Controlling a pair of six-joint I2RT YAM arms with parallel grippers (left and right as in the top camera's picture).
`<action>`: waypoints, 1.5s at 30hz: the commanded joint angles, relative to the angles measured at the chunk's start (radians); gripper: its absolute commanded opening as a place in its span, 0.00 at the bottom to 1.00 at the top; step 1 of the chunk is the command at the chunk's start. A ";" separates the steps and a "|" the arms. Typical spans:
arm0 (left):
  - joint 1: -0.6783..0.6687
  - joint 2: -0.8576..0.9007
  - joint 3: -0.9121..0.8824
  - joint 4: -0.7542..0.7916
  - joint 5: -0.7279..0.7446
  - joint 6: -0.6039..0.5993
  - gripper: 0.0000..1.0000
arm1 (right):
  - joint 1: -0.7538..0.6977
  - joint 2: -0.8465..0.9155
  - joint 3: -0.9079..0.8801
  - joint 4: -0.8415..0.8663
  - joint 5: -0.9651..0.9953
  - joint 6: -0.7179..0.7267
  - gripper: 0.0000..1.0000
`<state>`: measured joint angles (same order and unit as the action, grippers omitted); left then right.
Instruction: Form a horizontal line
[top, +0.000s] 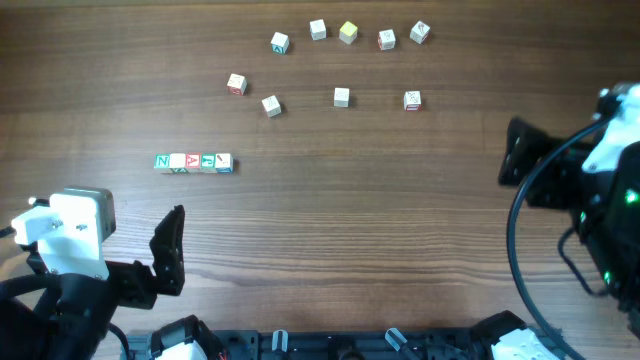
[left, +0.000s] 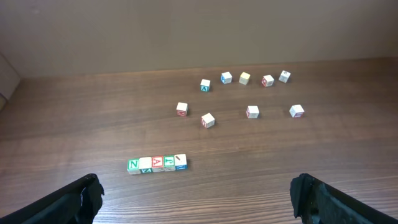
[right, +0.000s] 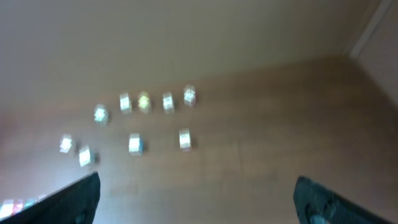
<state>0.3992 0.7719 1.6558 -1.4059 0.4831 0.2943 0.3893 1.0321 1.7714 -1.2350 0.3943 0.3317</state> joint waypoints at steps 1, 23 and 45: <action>-0.003 0.000 -0.003 0.002 -0.006 0.013 1.00 | -0.095 -0.067 -0.114 0.151 -0.108 -0.188 1.00; -0.003 0.000 -0.003 0.002 -0.006 0.013 1.00 | -0.394 -0.916 -1.404 1.201 -0.502 -0.249 1.00; -0.003 0.000 -0.003 0.002 -0.006 0.013 1.00 | -0.404 -1.004 -1.765 1.236 -0.477 -0.093 1.00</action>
<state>0.3992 0.7719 1.6550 -1.4067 0.4759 0.2943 -0.0105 0.0204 0.0059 0.0010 -0.0856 0.2237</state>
